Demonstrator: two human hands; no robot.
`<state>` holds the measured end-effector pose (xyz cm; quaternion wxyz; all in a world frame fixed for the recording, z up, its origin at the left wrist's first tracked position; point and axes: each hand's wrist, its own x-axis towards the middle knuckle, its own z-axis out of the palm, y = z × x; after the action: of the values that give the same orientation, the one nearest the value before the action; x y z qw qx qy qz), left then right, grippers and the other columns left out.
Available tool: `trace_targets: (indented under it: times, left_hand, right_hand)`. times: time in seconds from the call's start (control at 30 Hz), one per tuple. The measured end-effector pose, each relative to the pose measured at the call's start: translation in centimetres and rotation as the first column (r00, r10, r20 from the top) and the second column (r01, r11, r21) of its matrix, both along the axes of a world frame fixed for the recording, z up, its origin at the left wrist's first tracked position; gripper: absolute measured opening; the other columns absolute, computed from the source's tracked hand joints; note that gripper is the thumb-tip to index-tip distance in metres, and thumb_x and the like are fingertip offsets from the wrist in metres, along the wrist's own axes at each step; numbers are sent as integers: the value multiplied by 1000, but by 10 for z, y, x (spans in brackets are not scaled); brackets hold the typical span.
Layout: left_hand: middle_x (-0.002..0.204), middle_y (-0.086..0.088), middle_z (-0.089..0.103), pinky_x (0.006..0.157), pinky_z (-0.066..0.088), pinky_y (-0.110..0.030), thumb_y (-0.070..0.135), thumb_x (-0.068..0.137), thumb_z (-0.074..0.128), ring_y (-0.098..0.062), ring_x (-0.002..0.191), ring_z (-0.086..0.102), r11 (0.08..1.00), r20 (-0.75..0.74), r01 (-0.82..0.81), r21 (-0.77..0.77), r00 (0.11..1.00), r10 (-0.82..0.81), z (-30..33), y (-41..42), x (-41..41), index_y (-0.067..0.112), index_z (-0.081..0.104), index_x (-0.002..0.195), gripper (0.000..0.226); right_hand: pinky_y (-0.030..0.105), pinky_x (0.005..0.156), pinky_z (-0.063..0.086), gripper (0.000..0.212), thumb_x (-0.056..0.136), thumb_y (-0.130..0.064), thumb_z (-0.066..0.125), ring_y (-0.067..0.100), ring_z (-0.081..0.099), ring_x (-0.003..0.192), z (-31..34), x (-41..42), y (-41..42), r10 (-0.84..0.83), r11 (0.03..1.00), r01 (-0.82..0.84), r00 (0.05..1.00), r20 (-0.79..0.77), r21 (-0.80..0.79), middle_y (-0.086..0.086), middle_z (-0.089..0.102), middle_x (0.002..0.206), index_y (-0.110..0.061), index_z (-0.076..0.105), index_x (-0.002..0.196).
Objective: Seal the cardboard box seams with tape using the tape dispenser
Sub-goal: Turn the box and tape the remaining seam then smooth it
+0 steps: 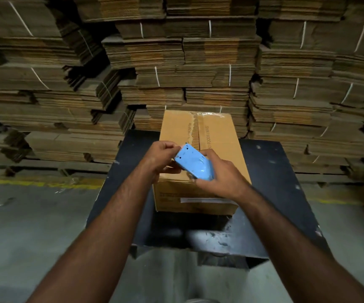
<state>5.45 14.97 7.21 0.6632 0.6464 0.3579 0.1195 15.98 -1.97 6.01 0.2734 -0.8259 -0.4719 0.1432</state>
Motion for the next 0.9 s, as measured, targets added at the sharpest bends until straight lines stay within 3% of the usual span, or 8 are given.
trace_targets:
  times: [0.1,0.2,0.53,0.67,0.8,0.9]
  left_hand:
    - [81,-11,75,61,59,-33,20,97,64,-24,66,73,1000,38,-23,1,999,23,0,-1,-3,6,72,94,16]
    - [81,-9,75,56,57,-31,15,92,69,-20,65,71,989,51,-144,-16,988,145,-4,-2,-2,11,74,88,8]
    - [87,-8,78,60,56,-32,15,87,74,-19,75,73,940,68,-278,-199,953,296,-7,-12,-13,11,73,95,10]
    - [89,-4,78,58,54,-29,13,90,71,-21,79,76,943,13,-321,-90,946,323,-3,-21,-19,12,73,96,7]
    - [82,1,78,61,53,-31,14,88,73,-7,62,73,912,-7,-407,55,913,408,-2,-29,-18,16,74,90,3]
    - [79,1,78,57,48,-28,19,85,76,-8,61,71,876,-24,-473,87,879,477,-8,-32,-17,18,76,85,1]
  right_hand:
    - [35,70,54,66,74,-55,71,19,61,85,4,3,0,-22,999,20,997,70,28,-7,60,102,-37,37,128]
    - [33,68,53,67,73,-53,73,20,62,85,13,9,-1,25,1000,-26,992,127,11,-5,65,107,-37,38,128]
    - [35,79,56,76,77,-51,77,16,59,100,27,31,-2,203,977,-211,965,166,28,-3,62,127,-35,41,142]
    - [33,82,53,79,76,-53,77,13,55,103,23,38,1,271,960,-278,943,190,10,-3,60,131,-36,41,143]
    - [34,82,49,80,77,-57,75,11,50,101,21,45,6,333,941,-337,914,234,-23,-3,59,134,-35,41,146]
    - [37,83,52,80,77,-59,73,15,54,105,24,53,9,377,925,-374,883,280,-64,-1,60,134,-33,42,146]
